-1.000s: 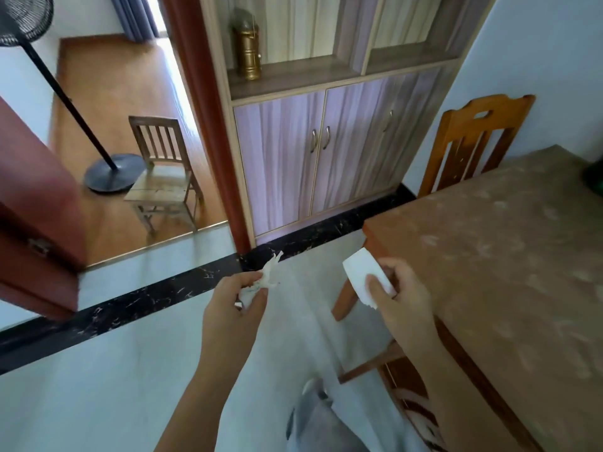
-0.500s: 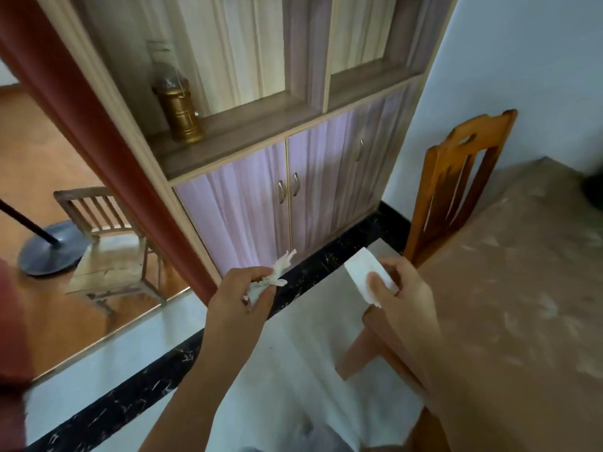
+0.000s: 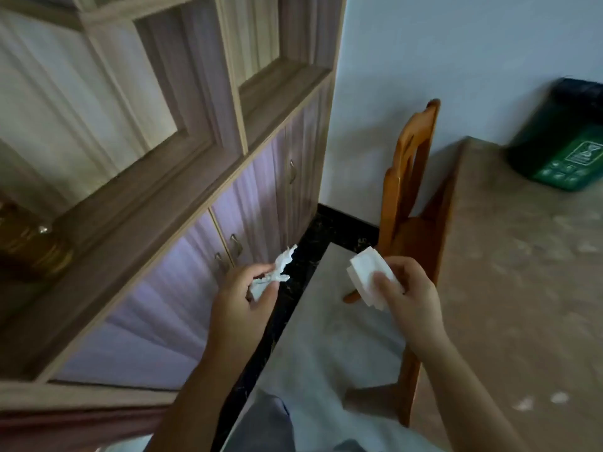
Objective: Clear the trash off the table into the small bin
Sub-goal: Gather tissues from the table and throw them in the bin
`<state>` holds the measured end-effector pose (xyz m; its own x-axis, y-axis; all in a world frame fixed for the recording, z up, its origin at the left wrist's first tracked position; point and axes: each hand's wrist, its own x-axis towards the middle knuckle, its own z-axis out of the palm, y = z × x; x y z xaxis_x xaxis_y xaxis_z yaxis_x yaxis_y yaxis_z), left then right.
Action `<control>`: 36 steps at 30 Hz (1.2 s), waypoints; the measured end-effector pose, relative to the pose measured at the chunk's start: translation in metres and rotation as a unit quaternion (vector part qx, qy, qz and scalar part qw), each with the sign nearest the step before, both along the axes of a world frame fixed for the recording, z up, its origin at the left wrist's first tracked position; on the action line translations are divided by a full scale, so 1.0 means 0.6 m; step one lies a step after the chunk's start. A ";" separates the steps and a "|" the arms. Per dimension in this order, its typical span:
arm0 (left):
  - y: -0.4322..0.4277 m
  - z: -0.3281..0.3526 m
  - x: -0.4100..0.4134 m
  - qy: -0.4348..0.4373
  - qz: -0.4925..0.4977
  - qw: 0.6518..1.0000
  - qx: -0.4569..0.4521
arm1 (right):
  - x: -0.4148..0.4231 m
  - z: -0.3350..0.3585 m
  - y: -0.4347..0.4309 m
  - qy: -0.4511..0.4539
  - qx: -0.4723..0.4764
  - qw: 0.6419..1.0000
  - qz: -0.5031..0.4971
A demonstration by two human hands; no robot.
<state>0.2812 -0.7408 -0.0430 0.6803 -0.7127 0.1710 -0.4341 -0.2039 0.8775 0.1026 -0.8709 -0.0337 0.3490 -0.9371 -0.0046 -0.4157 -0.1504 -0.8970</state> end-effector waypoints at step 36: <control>-0.886 0.046 -0.009 -0.088 -0.440 0.892 -0.049 | -0.060 0.048 -0.580 0.060 -0.064 0.911 -0.403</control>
